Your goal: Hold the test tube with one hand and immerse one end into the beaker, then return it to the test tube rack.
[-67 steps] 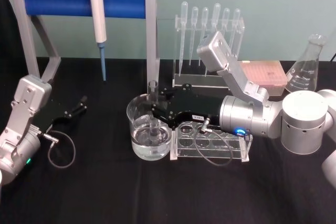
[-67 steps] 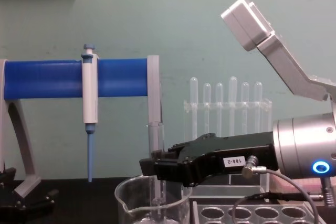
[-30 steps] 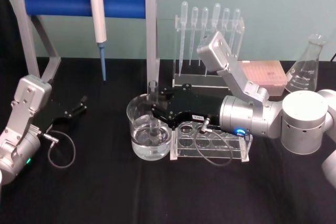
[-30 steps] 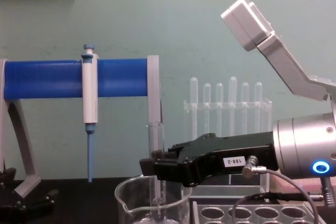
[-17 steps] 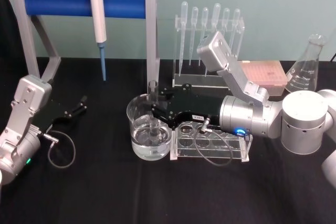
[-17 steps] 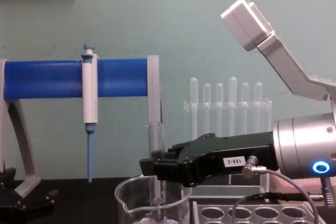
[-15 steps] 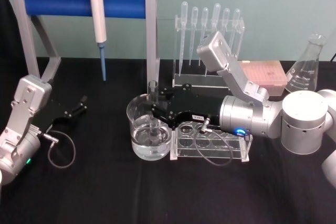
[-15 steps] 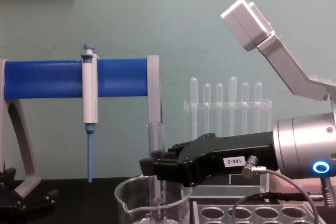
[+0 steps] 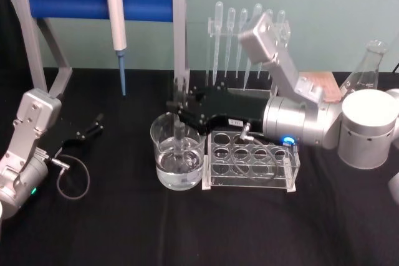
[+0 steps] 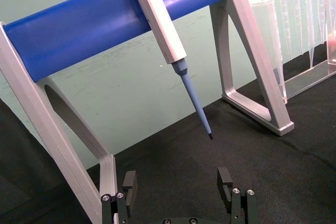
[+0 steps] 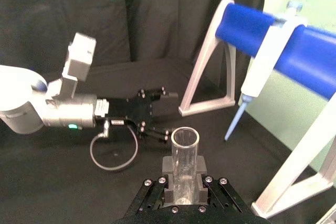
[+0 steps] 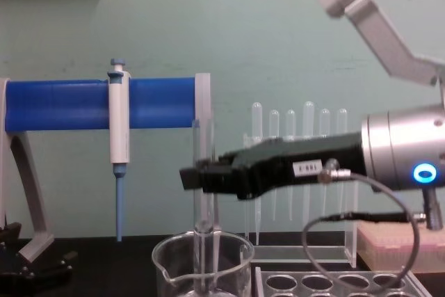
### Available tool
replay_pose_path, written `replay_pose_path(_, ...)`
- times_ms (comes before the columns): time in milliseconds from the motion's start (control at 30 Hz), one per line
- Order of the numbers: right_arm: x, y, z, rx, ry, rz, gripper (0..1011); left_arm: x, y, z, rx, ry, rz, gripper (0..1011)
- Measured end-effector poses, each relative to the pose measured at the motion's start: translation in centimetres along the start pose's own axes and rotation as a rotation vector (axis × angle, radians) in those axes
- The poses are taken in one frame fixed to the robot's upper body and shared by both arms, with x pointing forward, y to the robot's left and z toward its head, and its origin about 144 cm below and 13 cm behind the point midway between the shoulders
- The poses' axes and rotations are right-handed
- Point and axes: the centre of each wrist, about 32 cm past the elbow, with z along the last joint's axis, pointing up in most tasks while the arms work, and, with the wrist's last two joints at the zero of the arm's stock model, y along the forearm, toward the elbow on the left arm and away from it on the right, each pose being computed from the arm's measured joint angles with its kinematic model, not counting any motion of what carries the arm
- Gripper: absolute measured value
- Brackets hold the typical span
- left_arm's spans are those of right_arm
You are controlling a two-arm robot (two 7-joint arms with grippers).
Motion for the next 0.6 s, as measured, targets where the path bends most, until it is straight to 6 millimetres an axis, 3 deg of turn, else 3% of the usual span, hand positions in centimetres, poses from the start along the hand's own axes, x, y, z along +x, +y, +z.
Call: replay_pose_path(600, 0.2, -2.9, 5.8, 0.069, -0.041, 0.003, 241, 0.0, 0.0, 0.0, 0.0, 0.0, 0.0, 1000)
